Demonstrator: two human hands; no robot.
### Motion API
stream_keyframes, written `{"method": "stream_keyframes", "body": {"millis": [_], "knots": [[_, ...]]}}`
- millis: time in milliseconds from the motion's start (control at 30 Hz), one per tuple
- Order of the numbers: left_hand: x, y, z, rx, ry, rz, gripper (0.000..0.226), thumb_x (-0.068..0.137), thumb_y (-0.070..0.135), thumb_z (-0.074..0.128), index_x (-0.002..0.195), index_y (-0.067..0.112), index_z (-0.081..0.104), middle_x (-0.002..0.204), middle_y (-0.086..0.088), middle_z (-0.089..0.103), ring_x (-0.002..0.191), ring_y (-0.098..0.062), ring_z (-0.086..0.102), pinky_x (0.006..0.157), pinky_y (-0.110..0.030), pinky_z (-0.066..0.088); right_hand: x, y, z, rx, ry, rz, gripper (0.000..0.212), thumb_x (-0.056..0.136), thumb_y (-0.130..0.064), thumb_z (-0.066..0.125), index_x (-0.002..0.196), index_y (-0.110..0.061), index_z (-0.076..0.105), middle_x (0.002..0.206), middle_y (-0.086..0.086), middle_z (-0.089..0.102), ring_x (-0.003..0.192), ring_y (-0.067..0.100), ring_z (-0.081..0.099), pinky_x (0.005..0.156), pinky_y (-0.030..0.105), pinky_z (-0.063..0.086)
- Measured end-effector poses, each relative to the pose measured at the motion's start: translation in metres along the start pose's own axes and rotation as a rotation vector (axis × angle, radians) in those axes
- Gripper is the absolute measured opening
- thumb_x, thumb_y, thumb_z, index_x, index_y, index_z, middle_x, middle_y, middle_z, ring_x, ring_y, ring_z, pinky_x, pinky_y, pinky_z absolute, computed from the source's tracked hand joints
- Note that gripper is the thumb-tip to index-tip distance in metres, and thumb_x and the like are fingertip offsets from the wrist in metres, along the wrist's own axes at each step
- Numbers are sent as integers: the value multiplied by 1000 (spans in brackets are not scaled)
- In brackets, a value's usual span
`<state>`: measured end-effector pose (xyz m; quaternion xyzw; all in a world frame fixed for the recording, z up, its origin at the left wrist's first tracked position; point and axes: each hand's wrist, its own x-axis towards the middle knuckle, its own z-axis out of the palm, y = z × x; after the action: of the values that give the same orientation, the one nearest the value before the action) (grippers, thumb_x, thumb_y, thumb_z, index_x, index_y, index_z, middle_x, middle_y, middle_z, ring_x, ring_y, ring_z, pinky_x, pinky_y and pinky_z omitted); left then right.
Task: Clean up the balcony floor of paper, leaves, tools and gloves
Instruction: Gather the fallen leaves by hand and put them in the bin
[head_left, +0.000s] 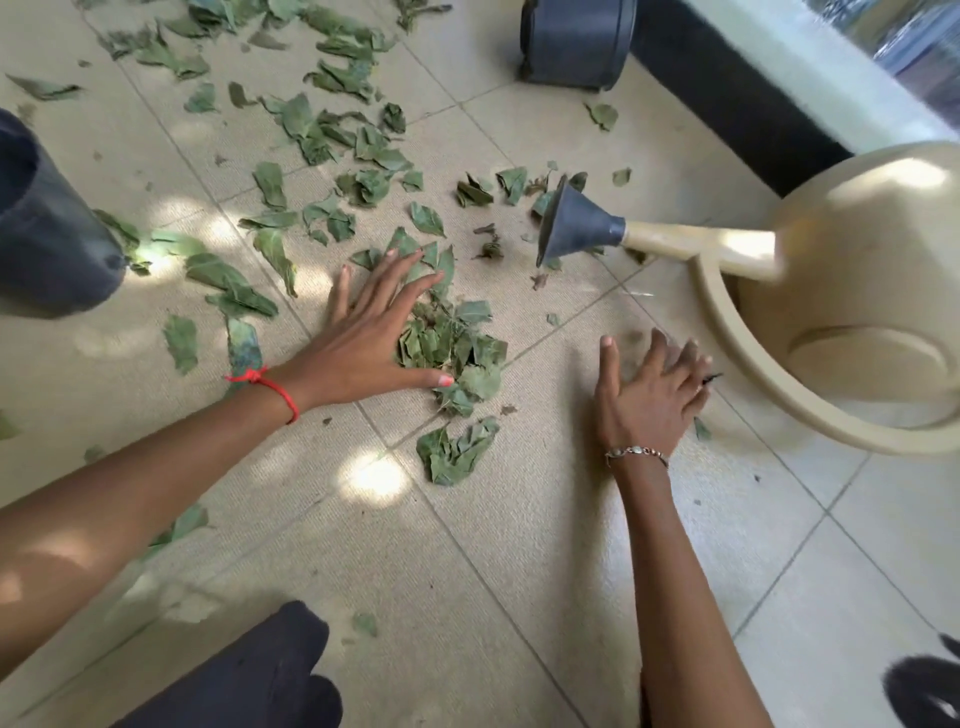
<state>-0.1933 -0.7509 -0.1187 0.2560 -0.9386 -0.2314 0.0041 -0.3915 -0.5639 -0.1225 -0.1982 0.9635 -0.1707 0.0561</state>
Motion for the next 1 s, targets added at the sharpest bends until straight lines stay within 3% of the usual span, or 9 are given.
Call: {"method": "stream_keyframes", "body": {"millis": [100, 267, 333, 400, 500, 567, 700, 833, 1000], "knots": [[-4, 2, 3, 0, 0, 5, 118, 54, 96, 21, 149, 31, -5, 156, 8, -21, 140, -13, -23, 111, -57, -16, -10, -2, 6, -13, -48, -6, 67, 89, -62, 31, 143, -23, 24, 155, 16, 7, 144, 30, -3, 115, 47, -5], [-9, 7, 6, -28, 12, -7, 117, 53, 97, 19, 148, 32, -5, 155, 9, -21, 141, -14, -22, 111, -55, -17, -39, -37, 7, 214, -159, -363, 60, 91, -56, 31, 142, -24, 31, 155, 4, 15, 144, 17, 9, 118, 42, 6], [-11, 10, 7, -38, 19, -3, 117, 54, 96, 19, 148, 32, -5, 155, 11, -22, 140, -11, -24, 110, -51, -19, -36, -32, 1, 252, 2, -281, 53, 95, -49, 36, 138, -18, 38, 153, 6, 21, 143, 18, 13, 118, 42, 12], [-12, 12, 8, -37, 23, 14, 116, 55, 95, 19, 149, 32, -5, 153, 13, -24, 138, -8, -25, 109, -48, -21, -31, -14, -4, 158, 124, -103, 57, 96, -49, 32, 140, -13, 34, 154, 10, 18, 144, 21, 8, 118, 43, 9], [-10, 16, 10, -38, 29, 12, 113, 58, 92, 21, 149, 30, -2, 155, 10, -20, 137, -7, -25, 108, -50, -21, -25, 19, -8, 40, 60, 171, 76, 92, -60, 25, 149, -12, 9, 156, 14, -4, 144, 25, -9, 117, 40, -6], [-7, 20, 10, -37, 37, 0, 111, 60, 90, 23, 149, 28, 0, 156, 8, -18, 137, -7, -22, 109, -51, -20, -21, 26, -5, 23, 10, 221, 86, 89, -65, 25, 148, -8, 0, 155, 17, -9, 143, 27, -12, 116, 40, -8], [0, 25, 11, -41, 42, 11, 108, 62, 86, 28, 149, 27, 2, 156, 8, -17, 139, -8, -19, 110, -53, -19, -3, 5, 3, 55, 9, 47, 89, 88, -64, 32, 147, -5, 1, 155, 16, -3, 144, 25, -3, 117, 38, -3], [4, 19, 11, -26, 70, -14, 110, 61, 87, 25, 149, 27, 2, 157, 6, -18, 139, -8, -18, 110, -53, -19, 30, -12, 4, 116, 14, 79, 83, 89, -61, 35, 147, -8, 7, 155, 14, 7, 144, 24, 1, 117, 37, -3], [9, 8, 10, -18, 120, -45, 111, 59, 90, 23, 149, 27, 6, 157, 4, -16, 137, -7, -20, 109, -54, -18, 55, -40, 16, 179, -107, -327, 69, 94, -50, 35, 147, -11, 14, 155, 10, 9, 144, 21, 7, 119, 38, 7]]}}
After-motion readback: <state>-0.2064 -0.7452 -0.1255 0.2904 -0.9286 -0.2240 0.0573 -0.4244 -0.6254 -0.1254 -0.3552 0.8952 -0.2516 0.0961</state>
